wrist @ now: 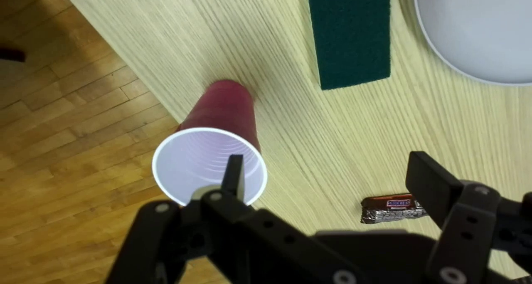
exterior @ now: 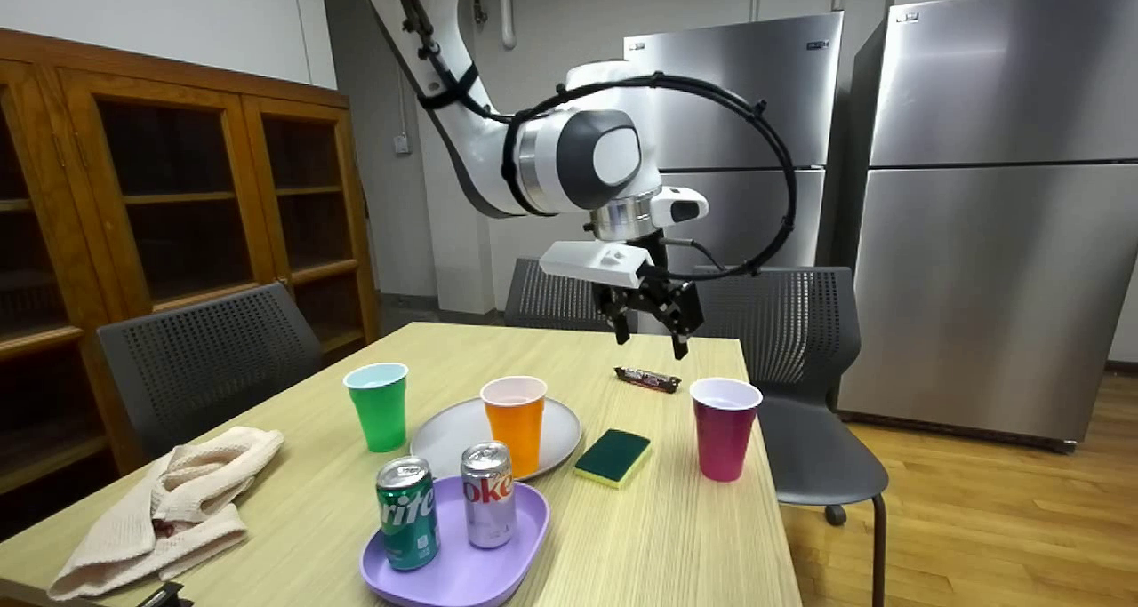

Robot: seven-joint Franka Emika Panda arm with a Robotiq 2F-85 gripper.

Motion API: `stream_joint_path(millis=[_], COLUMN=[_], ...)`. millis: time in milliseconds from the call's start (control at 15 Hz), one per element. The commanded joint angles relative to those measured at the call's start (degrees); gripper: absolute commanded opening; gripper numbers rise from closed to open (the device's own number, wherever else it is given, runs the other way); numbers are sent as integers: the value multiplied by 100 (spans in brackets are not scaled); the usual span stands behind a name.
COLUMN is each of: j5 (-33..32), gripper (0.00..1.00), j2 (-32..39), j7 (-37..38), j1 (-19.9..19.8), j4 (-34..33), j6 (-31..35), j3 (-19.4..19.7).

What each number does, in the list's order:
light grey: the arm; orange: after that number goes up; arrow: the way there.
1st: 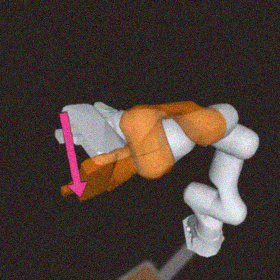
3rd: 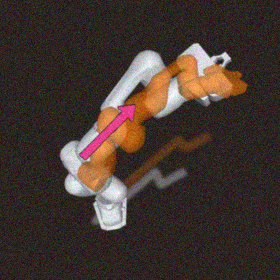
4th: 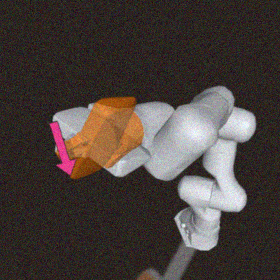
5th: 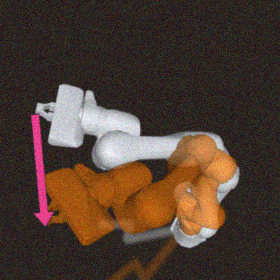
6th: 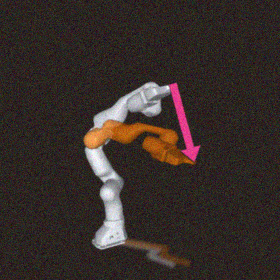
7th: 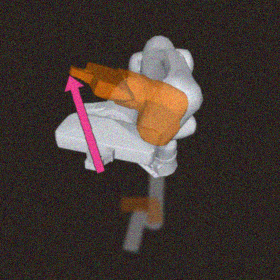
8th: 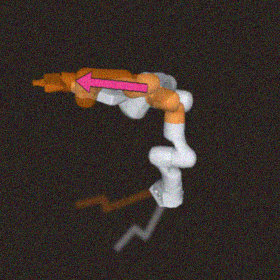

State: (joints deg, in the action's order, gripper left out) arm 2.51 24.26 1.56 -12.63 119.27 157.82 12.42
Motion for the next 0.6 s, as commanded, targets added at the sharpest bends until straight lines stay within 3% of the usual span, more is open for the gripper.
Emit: stream_joint_path(millis=[0,533], j5=[262,401], gripper=[100,100], j2=[528,1442], j7=[52,241], j1=[-256,-518], j4=[-726,-1987], j6=[-427,-1278], j3=[-95,-56])
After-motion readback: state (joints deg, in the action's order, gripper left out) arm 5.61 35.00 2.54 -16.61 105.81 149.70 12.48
